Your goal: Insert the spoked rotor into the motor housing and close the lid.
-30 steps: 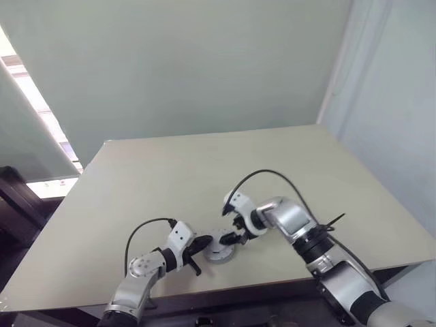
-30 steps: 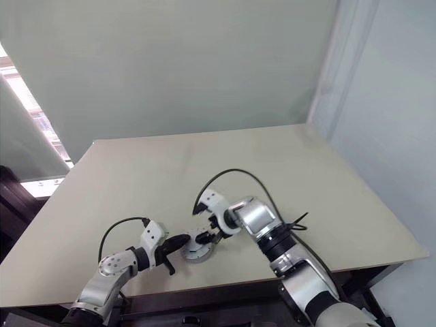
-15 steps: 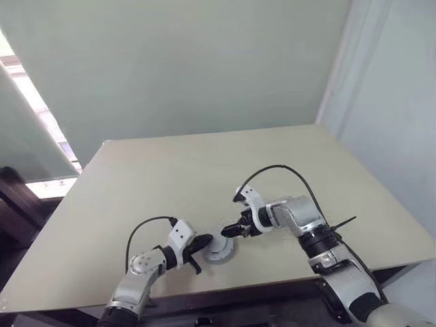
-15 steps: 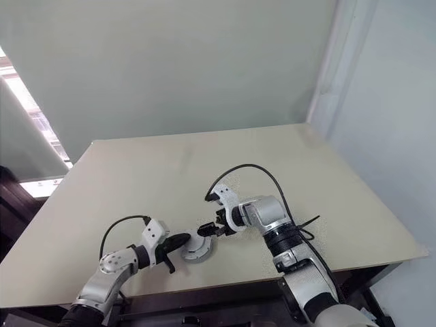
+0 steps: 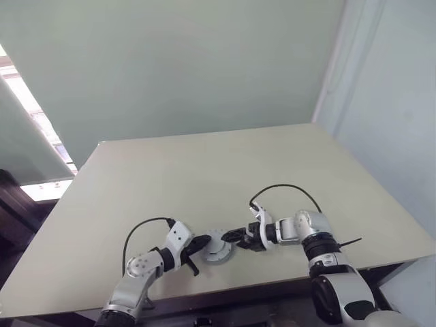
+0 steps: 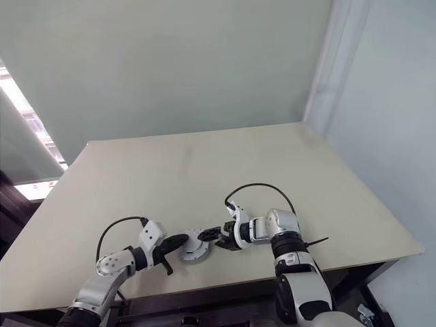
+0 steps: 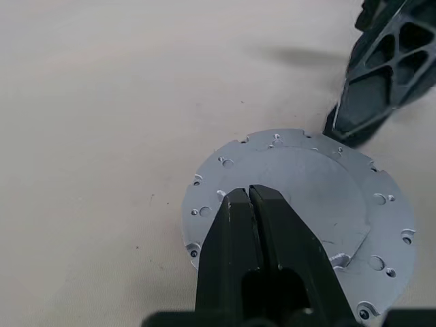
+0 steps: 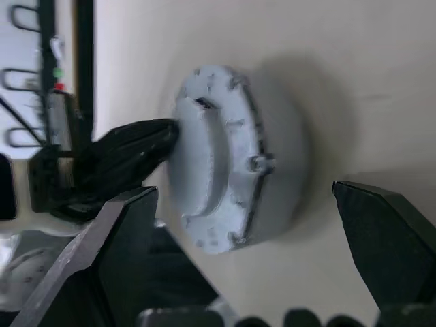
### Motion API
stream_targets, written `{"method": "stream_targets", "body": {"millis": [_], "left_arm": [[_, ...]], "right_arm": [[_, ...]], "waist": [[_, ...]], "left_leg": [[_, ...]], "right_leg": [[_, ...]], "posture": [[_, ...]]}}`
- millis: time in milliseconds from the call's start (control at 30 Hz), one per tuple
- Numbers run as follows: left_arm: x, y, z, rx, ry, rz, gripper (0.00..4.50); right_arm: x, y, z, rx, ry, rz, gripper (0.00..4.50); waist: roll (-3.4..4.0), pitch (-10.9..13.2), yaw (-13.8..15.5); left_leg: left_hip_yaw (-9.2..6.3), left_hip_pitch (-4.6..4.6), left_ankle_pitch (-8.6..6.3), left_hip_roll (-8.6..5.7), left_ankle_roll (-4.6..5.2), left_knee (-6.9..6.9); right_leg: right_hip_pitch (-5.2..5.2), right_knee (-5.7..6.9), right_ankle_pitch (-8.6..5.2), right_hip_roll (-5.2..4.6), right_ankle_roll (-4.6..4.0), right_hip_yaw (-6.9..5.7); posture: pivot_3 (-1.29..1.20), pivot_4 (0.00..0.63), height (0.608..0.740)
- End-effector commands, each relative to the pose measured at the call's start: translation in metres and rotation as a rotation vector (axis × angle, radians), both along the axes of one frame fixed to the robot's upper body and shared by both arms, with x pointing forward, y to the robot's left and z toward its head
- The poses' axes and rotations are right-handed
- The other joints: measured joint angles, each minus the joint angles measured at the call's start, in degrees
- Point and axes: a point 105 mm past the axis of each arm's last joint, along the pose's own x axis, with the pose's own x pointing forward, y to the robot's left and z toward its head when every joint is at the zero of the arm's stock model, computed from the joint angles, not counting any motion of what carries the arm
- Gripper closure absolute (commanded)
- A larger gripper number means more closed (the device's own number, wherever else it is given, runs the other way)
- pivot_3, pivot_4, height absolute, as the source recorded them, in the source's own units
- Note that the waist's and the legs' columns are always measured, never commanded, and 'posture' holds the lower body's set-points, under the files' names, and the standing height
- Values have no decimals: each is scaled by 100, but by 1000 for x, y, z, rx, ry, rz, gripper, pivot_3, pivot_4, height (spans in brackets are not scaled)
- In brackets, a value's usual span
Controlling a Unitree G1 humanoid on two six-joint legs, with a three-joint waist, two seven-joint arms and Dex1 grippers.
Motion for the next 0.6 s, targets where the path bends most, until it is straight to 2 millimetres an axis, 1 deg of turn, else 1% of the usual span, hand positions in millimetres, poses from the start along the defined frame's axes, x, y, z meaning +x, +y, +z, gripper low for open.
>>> {"method": "stream_targets", "body": {"millis": [33,133,267,467,600], "left_arm": [[-14,7,-20,53,84,3,4500],[-15,8,-20,54,85,11,4500],[-17,9,-19,55,84,16,4500],[-18,11,-18,59,83,20,4500],[-17,11,-17,61,82,19,4500]], "right_arm": [[-3,13,5,73,19,-10,21],[-4,23,8,127,41,-27,21],[-5,30,10,159,55,-36,21],[-2,29,9,179,76,-90,21],[-4,28,8,187,92,-101,21]], "waist": [[0,0,1],[-3,1,-9],[-4,3,-69],[-5,5,-132],[-6,6,-137]], "left_leg": [[0,0,0,0,0,0],[-1,0,0,1,0,-2],[0,3,-1,8,0,-4],[-1,4,-1,12,0,-6],[-1,4,-1,12,0,-7]], "right_leg": [[0,0,0,0,-1,0],[-1,0,-1,0,-1,0],[-1,1,-4,5,-7,-1],[-2,1,-5,11,-8,-1],[-2,1,-5,11,-8,-1]], "posture": [[0,0,740],[0,0,740],[0,0,740],[0,0,740],[0,0,740]]}}
